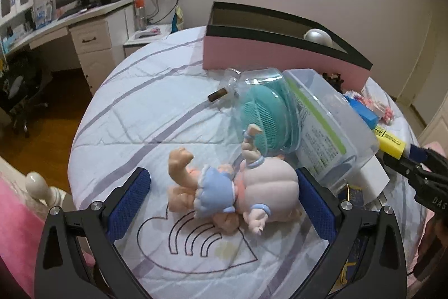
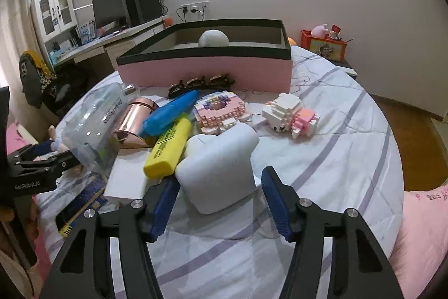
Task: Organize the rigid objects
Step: 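Grasp the baby doll with the left gripper while the right gripper grasps the white charger, then carry the doll and white charger over the pink box and release both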
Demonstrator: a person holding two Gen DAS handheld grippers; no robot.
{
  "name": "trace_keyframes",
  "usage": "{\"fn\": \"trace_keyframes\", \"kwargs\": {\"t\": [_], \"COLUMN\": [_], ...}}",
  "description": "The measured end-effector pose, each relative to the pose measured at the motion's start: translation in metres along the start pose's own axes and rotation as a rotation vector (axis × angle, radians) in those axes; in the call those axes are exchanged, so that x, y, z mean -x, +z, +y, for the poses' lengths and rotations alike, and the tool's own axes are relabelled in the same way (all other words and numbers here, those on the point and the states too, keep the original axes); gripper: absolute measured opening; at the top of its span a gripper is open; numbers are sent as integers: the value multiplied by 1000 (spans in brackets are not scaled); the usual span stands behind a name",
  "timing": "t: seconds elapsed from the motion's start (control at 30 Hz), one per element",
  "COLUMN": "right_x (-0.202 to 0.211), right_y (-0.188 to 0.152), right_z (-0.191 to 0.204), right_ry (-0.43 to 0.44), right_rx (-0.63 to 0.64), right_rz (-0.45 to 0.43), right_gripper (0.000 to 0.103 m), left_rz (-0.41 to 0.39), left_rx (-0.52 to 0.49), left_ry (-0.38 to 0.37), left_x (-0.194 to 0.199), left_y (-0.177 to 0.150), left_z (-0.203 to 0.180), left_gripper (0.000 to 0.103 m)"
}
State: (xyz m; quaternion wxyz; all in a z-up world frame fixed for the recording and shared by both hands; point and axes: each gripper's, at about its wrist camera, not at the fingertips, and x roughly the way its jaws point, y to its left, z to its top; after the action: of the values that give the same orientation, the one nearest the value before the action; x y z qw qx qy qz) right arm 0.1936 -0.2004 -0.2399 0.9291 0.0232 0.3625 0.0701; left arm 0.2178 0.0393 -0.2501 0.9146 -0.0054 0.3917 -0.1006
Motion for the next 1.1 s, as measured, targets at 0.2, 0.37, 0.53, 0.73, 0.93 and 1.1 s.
{"fn": "trace_keyframes", "kwargs": {"t": [0.2, 0.37, 0.53, 0.73, 0.93, 1.1], "right_x": [-6, 0, 11, 32, 46, 47], "right_y": [2, 5, 8, 21, 51, 89], "right_z": [-1, -1, -3, -7, -7, -6], "right_ry": [-12, 8, 13, 12, 21, 59], "right_rx": [18, 28, 22, 21, 46, 66], "right_rz": [1, -16, -47, -103, -161, -204], "right_gripper": [62, 53, 53, 53, 53, 53], "left_rz": [-20, -35, -70, -117, -182, -219], "left_rx": [-50, -39, -43, -70, -113, -162], "left_ry": [12, -19, -34, -55, -74, -126], "left_x": [1, 14, 31, 50, 63, 57], "left_y": [-1, 2, 9, 26, 62, 114], "left_z": [-7, -5, -6, -14, -29, -44], "left_gripper": [81, 81, 81, 81, 81, 81]}}
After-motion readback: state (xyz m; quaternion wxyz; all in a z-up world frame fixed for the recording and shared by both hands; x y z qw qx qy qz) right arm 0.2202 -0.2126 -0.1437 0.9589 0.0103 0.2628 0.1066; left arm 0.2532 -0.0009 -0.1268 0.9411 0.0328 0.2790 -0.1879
